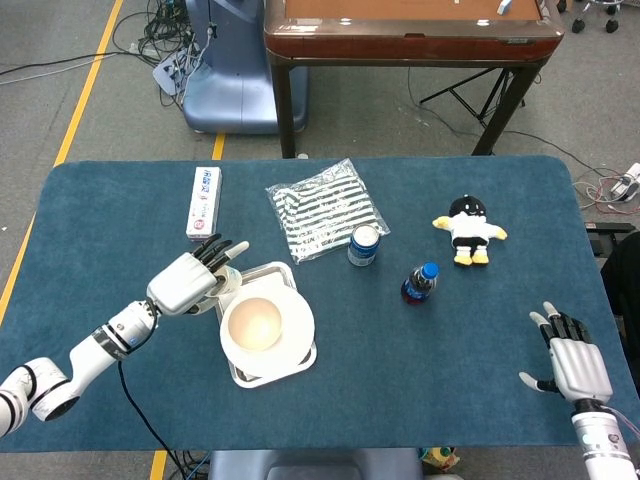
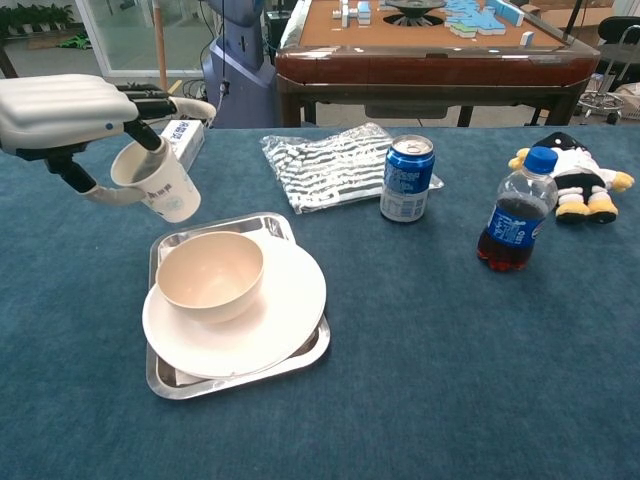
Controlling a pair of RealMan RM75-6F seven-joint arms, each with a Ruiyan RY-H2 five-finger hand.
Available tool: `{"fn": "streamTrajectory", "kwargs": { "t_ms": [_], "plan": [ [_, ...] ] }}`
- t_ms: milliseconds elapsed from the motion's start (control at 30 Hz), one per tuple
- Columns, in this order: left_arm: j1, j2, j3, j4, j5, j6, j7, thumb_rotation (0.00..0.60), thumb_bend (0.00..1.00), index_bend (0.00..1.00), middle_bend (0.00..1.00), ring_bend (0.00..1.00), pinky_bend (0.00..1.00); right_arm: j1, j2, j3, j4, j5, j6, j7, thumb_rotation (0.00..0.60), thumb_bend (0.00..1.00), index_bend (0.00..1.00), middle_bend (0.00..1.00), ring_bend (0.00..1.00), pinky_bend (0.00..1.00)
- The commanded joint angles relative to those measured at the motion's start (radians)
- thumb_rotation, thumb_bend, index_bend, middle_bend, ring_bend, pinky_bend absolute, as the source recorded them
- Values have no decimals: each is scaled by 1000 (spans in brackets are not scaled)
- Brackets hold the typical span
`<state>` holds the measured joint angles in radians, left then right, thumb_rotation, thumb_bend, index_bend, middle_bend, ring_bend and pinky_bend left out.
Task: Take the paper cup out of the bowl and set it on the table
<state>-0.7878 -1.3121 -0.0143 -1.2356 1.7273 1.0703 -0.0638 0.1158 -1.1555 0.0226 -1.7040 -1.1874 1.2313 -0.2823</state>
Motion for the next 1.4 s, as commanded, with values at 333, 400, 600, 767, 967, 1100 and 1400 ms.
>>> {"fn": "streamTrajectory", "kwargs": {
  "t_ms": [333,400,600,767,967,1100,1400],
  "plan": [
    [7,-72,56,236,16,28,-164,600,319,625,0,0,0,11,-24,4,1,37,-8,-36,600,224,0,0,0,0],
    [15,-83,66,268,14,34,-192,600,319,625,0,0,0,11,-28,4,-2,38,-2,-43,600,224,0,0,0,0],
    [39,-111,88,337,15,64,-244,600,319,625,0,0,0,11,-36,-1,-8,35,8,-61,600,224,0,0,0,0],
    [53,-128,101,387,13,77,-278,600,319,625,0,0,0,12,-42,-6,-11,33,11,-73,600,224,0,0,0,0],
    [65,-165,127,466,17,69,-325,600,319,625,0,0,0,14,-53,-9,-15,36,15,-91,600,223,0,0,0,0],
    [73,-192,142,518,18,62,-357,600,319,625,0,0,0,18,-58,-8,-13,44,9,-98,600,224,0,0,0,0],
    [78,-221,169,577,32,67,-408,600,319,584,0,0,0,21,-57,-10,-12,46,9,-96,600,224,0,0,0,0]
  ]
}}
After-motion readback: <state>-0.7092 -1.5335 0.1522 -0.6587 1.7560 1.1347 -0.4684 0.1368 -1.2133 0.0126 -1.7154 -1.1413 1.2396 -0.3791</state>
